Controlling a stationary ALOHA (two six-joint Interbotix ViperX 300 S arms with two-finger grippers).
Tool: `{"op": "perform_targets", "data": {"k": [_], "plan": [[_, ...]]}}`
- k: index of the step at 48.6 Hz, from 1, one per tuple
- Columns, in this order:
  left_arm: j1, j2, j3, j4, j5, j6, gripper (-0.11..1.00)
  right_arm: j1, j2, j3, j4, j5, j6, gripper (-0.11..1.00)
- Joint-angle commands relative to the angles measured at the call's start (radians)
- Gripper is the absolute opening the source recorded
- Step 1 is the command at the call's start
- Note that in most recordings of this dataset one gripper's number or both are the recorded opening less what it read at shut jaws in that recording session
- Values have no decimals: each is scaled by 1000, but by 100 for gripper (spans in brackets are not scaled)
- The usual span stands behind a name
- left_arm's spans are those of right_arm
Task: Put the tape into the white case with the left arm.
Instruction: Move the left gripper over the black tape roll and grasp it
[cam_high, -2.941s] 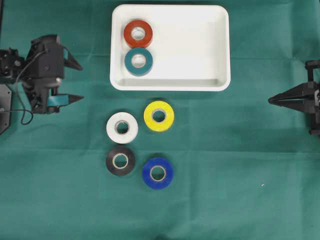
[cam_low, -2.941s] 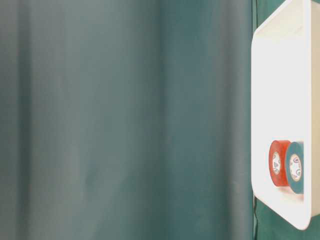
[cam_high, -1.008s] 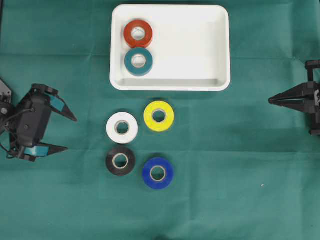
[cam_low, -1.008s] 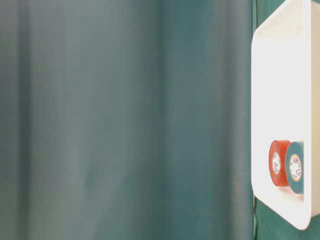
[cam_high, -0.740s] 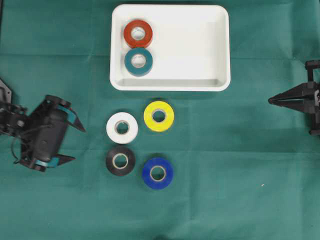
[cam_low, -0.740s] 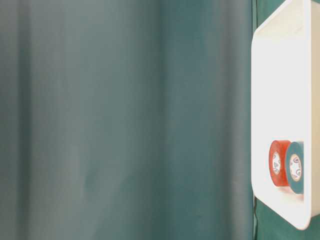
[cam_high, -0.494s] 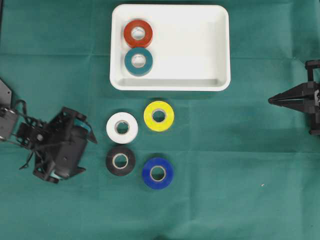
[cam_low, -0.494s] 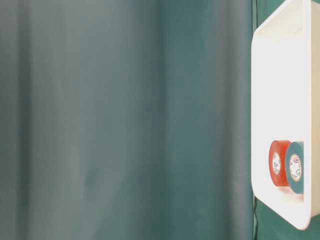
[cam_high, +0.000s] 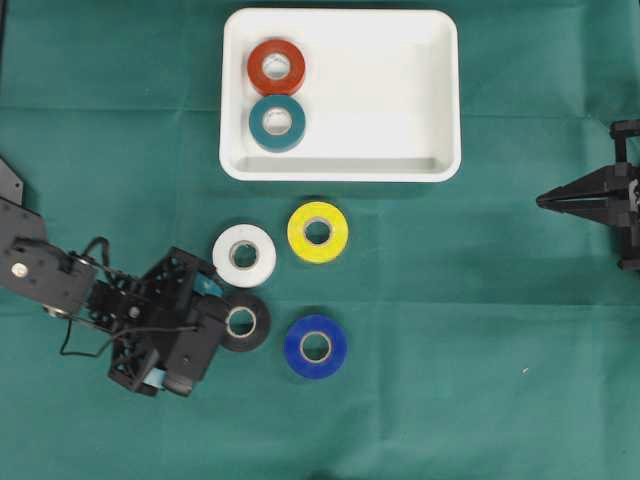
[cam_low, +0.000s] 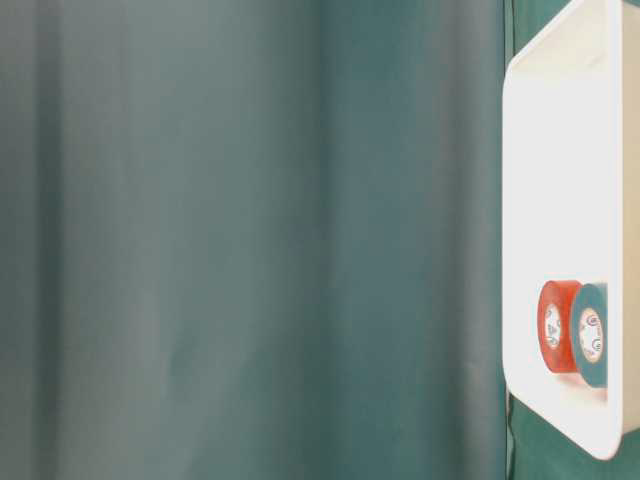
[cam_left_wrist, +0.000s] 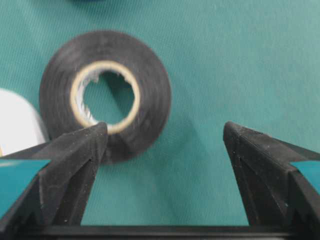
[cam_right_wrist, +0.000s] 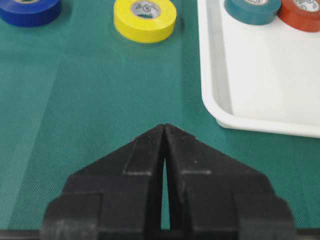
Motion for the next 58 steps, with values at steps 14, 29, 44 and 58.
{"op": "perform_targets", "data": {"k": [14, 29, 44, 58], "plan": [[-3, 58, -80, 2, -6, 8, 96, -2, 8, -9, 0, -9, 2, -9], [-3, 72, -89, 3, -6, 8, 96, 0, 8, -9, 0, -9, 2, -9], [-3, 118, -89, 3, -6, 6, 86, 0, 8, -8, 0, -9, 2, -9], [-3, 120, -89, 2, -8, 5, 58, 0, 8, -8, 0, -9, 2, -9]]}}
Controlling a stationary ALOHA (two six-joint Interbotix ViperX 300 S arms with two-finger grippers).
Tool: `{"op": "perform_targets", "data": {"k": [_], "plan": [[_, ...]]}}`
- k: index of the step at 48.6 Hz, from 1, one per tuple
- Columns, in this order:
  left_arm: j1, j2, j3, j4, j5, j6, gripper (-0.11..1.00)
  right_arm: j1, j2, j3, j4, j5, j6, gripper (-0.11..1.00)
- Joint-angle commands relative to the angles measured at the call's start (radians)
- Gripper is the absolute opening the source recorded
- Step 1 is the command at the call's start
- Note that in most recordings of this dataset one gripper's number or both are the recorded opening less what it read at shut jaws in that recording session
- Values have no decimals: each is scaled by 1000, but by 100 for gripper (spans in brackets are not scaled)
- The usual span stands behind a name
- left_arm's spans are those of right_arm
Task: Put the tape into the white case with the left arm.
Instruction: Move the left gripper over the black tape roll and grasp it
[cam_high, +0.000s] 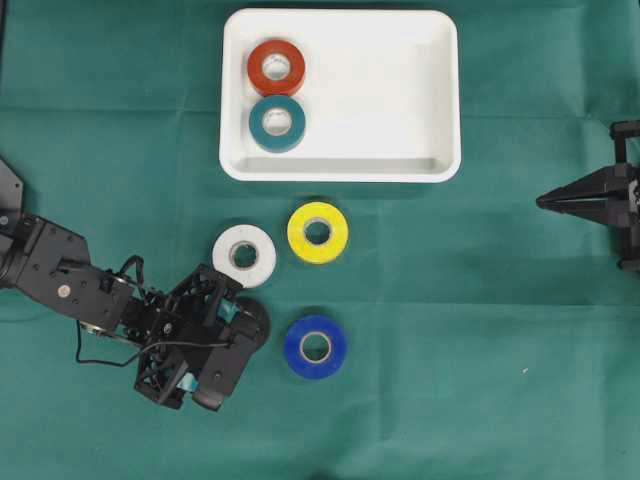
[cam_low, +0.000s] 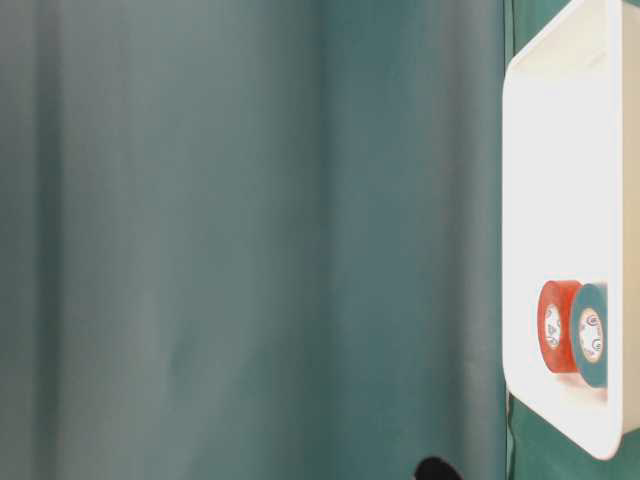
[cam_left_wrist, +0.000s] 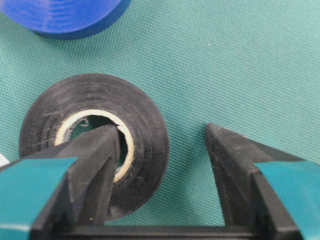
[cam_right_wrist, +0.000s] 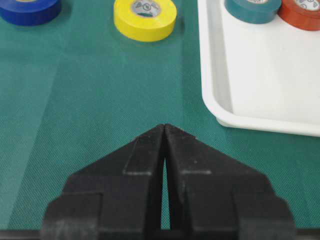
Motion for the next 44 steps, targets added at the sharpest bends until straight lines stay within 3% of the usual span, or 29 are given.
{"op": "perform_targets", "data": {"k": [1, 8, 15, 31, 44], "plan": [[2, -6, -8, 2, -3, -2, 57, 0, 9, -11, 0, -9, 0, -9], [2, -8, -6, 2, -3, -2, 49, 0, 9, -11, 0, -9, 0, -9], [2, -14, -8, 2, -2, -2, 26, 0, 11, -11, -2, -9, 0, -9], [2, -69, -6, 2, 29, -5, 26, 0, 11, -11, 0, -9, 0, -9], [-12, -192, -37, 3, 193, -5, 26, 0, 11, -11, -2, -9, 0, -9]]}}
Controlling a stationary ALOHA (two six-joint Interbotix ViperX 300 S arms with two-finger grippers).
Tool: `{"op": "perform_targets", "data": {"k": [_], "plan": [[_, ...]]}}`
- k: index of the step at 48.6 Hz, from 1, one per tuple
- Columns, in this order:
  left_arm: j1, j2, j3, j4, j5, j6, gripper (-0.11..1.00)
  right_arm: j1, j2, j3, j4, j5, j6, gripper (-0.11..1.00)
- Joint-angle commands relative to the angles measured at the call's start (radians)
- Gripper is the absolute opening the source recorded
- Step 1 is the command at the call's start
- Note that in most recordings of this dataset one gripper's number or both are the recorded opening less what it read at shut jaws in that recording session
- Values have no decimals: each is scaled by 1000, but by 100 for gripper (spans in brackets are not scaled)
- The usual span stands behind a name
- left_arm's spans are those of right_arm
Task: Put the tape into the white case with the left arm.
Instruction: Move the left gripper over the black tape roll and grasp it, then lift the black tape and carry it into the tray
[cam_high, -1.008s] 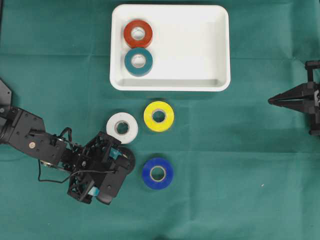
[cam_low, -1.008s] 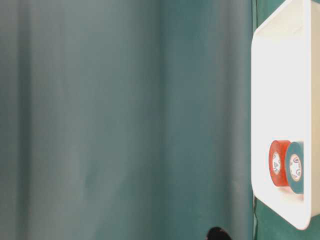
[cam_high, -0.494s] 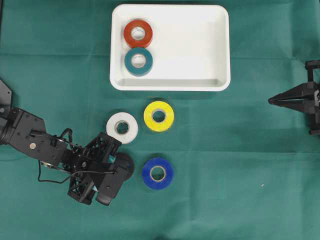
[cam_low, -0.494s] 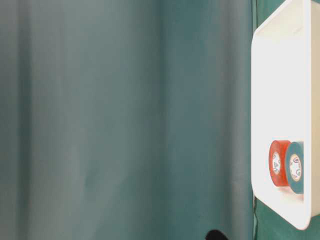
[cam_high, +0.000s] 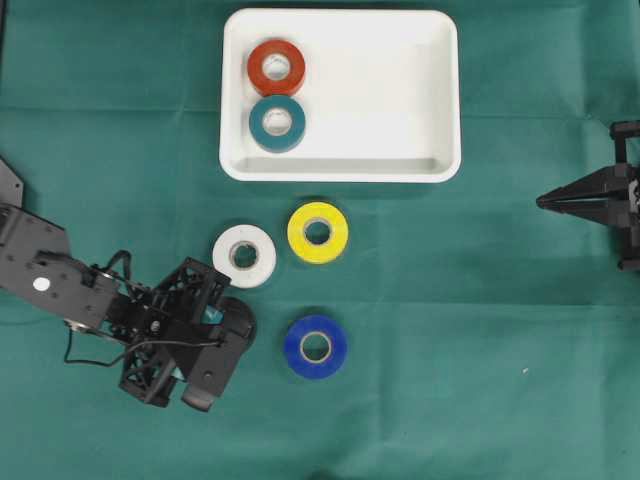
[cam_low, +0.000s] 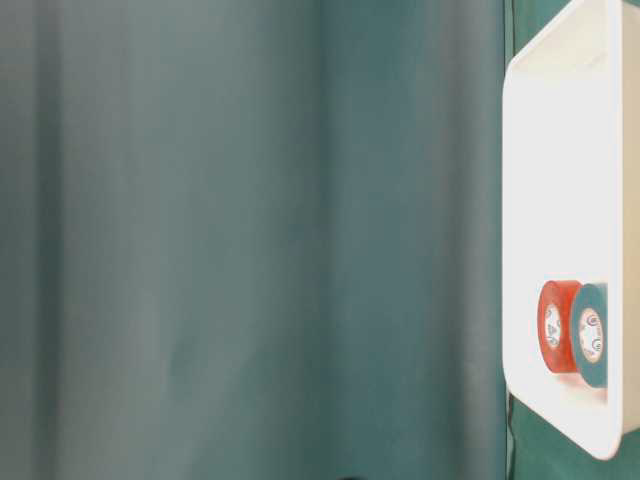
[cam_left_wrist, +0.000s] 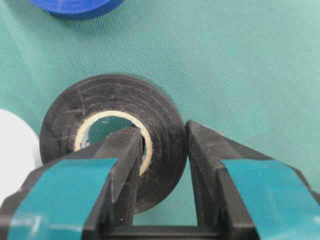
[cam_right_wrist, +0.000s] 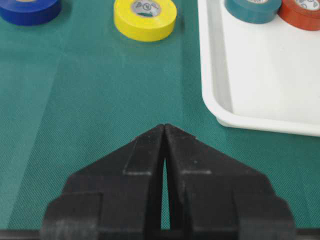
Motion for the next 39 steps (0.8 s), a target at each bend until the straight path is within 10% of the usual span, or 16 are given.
{"op": "perform_targets", "data": {"k": [1, 18, 39], "plan": [[-8, -77, -28, 2, 38, 0, 26, 0, 11, -11, -2, -9, 0, -9], [18, -150, -23, 3, 67, 6, 26, -2, 11, -11, 0, -9, 0, -9], [291, -110, -63, 3, 38, 72, 26, -2, 12, -11, 0, -11, 2, -9]]}}
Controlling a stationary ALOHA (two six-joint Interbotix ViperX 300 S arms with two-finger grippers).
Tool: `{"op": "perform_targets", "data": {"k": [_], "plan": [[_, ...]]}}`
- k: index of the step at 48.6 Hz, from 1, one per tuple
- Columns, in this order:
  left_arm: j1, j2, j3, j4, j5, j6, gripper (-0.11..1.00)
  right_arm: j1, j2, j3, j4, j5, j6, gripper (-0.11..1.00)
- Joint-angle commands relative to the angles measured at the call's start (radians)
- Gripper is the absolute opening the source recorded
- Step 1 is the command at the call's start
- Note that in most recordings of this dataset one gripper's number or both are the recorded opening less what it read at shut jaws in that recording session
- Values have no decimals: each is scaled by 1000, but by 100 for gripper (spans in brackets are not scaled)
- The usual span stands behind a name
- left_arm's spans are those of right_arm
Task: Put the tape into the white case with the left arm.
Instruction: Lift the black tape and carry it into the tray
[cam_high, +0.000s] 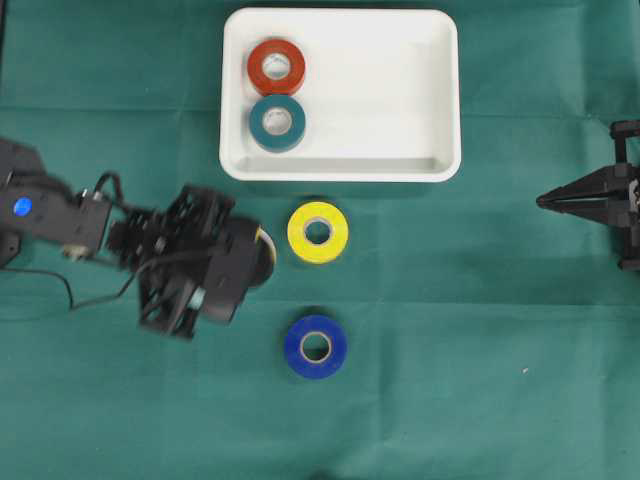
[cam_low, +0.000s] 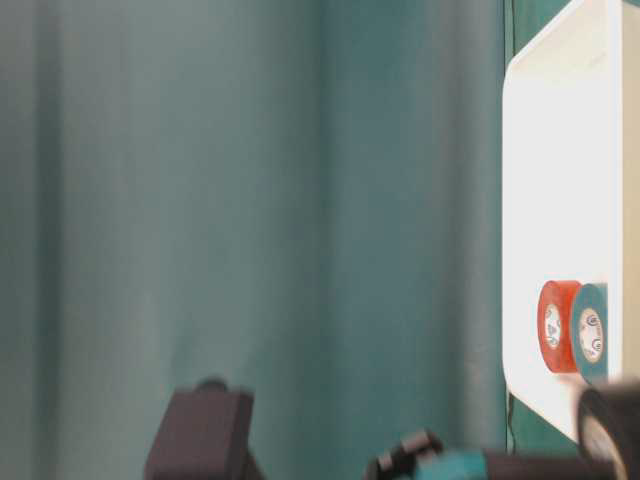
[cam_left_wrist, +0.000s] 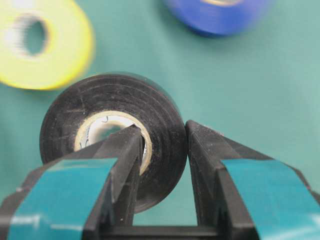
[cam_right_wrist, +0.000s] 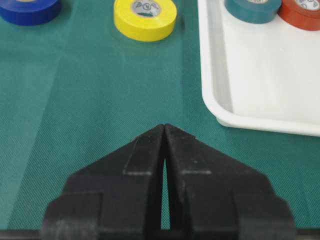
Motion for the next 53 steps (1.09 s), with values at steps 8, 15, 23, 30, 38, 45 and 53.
{"op": "perform_targets", "data": {"k": [8, 15, 23, 30, 38, 45, 53], "plan": [[126, 38, -87, 2, -14, 104, 26, 0, 11, -9, 0, -12, 2, -9], [187, 89, -149, 2, -14, 198, 26, -2, 11, -8, 0, -17, 2, -9], [241, 150, -219, 2, -14, 282, 26, -2, 9, -6, 0, -17, 2, -9], [295, 209, -278, 2, -21, 330, 26, -2, 9, -3, 0, -18, 21, -9], [333, 259, -321, 2, -37, 342, 26, -2, 8, 5, -2, -23, 37, -9], [341, 285, -351, 3, -48, 342, 26, 0, 8, 5, -3, -23, 37, -9], [344, 305, -371, 3, -57, 344, 26, -2, 8, 5, -2, -23, 37, -9]]}}
